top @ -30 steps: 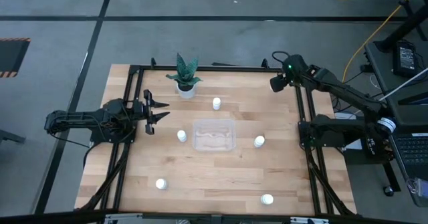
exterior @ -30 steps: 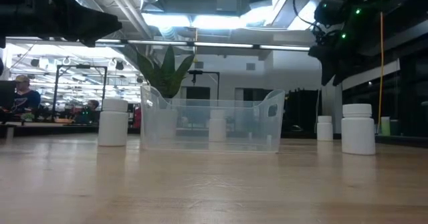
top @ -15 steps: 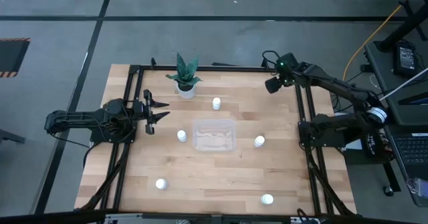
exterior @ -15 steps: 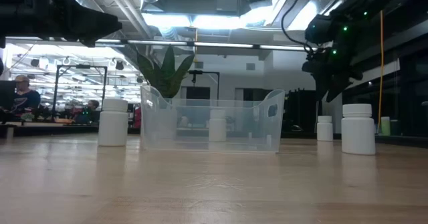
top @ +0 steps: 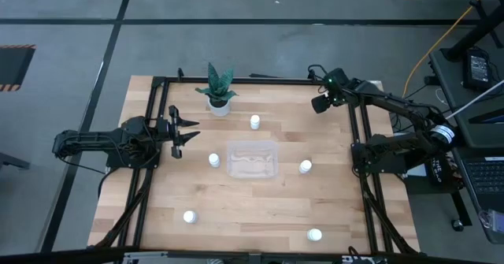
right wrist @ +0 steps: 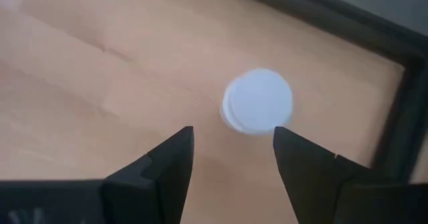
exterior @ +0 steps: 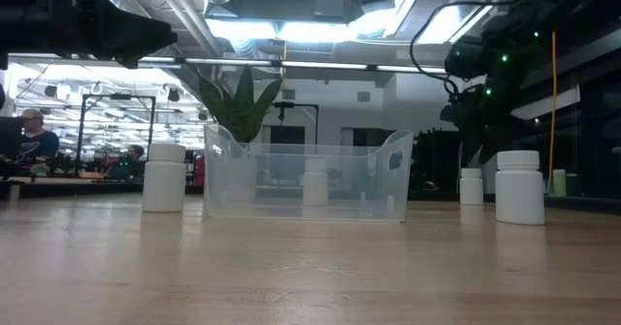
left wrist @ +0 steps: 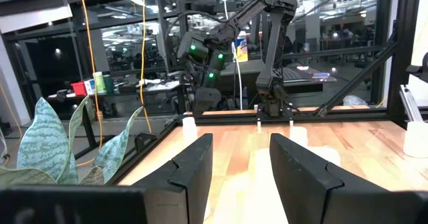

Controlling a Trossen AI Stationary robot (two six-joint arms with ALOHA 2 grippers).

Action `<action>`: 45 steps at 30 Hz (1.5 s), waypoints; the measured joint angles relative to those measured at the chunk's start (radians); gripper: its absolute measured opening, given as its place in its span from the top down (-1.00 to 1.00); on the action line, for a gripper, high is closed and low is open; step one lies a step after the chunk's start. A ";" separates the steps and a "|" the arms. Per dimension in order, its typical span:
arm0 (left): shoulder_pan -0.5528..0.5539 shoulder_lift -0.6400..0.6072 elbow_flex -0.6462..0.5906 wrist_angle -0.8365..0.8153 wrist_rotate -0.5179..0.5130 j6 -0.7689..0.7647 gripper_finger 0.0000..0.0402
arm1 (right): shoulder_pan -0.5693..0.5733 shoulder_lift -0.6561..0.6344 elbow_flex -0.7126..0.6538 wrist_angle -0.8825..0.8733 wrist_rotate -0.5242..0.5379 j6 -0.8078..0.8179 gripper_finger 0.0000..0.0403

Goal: Pick and place pill bottles into a basket
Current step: Put the white medicine bottle into the transparent bin

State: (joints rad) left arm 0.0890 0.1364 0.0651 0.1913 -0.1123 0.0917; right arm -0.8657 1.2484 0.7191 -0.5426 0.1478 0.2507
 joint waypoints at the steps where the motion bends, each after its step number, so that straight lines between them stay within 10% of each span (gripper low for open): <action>1: 0.000 0.000 0.000 0.000 0.000 0.000 0.29 | -0.002 0.000 -0.014 0.034 0.000 0.000 -0.04; 45: 0.000 0.000 0.000 0.000 -0.003 0.000 0.29 | -0.035 0.135 -0.037 0.237 0.046 -0.036 -0.04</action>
State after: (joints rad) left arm 0.0891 0.1364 0.0654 0.1909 -0.1150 0.0921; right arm -0.9012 1.3830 0.6819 -0.3056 0.1936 0.2144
